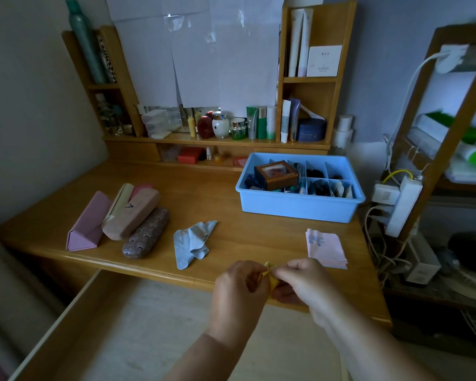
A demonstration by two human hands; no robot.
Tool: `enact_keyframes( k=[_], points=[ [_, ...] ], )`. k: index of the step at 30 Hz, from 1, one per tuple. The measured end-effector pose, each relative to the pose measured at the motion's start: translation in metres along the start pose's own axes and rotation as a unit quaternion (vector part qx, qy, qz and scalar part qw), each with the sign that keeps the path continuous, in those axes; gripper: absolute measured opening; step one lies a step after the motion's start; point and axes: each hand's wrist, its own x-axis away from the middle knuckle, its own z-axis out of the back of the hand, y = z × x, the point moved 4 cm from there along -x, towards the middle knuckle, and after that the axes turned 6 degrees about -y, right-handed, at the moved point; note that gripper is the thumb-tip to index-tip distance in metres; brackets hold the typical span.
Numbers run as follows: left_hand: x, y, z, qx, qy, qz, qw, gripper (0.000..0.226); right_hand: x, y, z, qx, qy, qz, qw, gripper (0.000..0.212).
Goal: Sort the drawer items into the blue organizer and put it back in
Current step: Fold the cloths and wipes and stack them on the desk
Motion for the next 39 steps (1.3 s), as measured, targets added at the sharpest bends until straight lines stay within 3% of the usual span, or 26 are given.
enact_keyframes(
  k=[9,14,16,19,21,23,25,27,34,39],
  points=[
    [0.013,0.007,-0.008,0.084,-0.111,-0.022,0.99,0.044,0.0,0.002,0.002,-0.04,-0.011,0.015,0.999,0.019],
    [0.009,0.003,-0.007,0.085,-0.201,-0.005,0.976,0.057,0.003,0.001,0.007,0.048,-0.041,0.047,0.997,0.008],
    [0.006,0.002,-0.004,0.1,-0.238,0.006,0.966,0.053,0.004,0.001,0.011,0.085,-0.04,0.059,0.994,0.01],
    [-0.002,0.003,0.007,0.055,-0.2,-0.03,0.978,0.038,0.006,-0.005,0.013,0.196,-0.043,0.084,0.976,0.014],
    [-0.009,0.009,0.012,-0.013,-0.168,-0.088,0.982,0.04,0.008,-0.012,0.012,0.264,-0.056,0.113,0.956,0.015],
    [-0.014,0.015,0.011,-0.026,-0.203,-0.121,0.971,0.034,0.011,-0.02,0.012,0.308,-0.072,0.146,0.937,0.016],
    [-0.019,0.017,0.009,-0.017,-0.231,-0.104,0.967,0.019,0.014,-0.026,0.014,0.342,-0.076,0.166,0.922,0.016],
    [-0.024,0.013,0.012,-0.018,-0.222,-0.074,0.972,0.009,0.015,-0.028,0.019,0.349,-0.08,0.169,0.918,0.018],
    [-0.026,0.007,0.019,-0.014,-0.195,-0.083,0.977,0.018,0.019,-0.027,0.026,0.262,-0.124,0.174,0.941,0.007],
    [-0.025,0.008,0.019,-0.015,-0.201,-0.085,0.976,0.02,0.021,-0.03,0.027,0.306,-0.087,0.2,0.927,0.015]
  ],
)
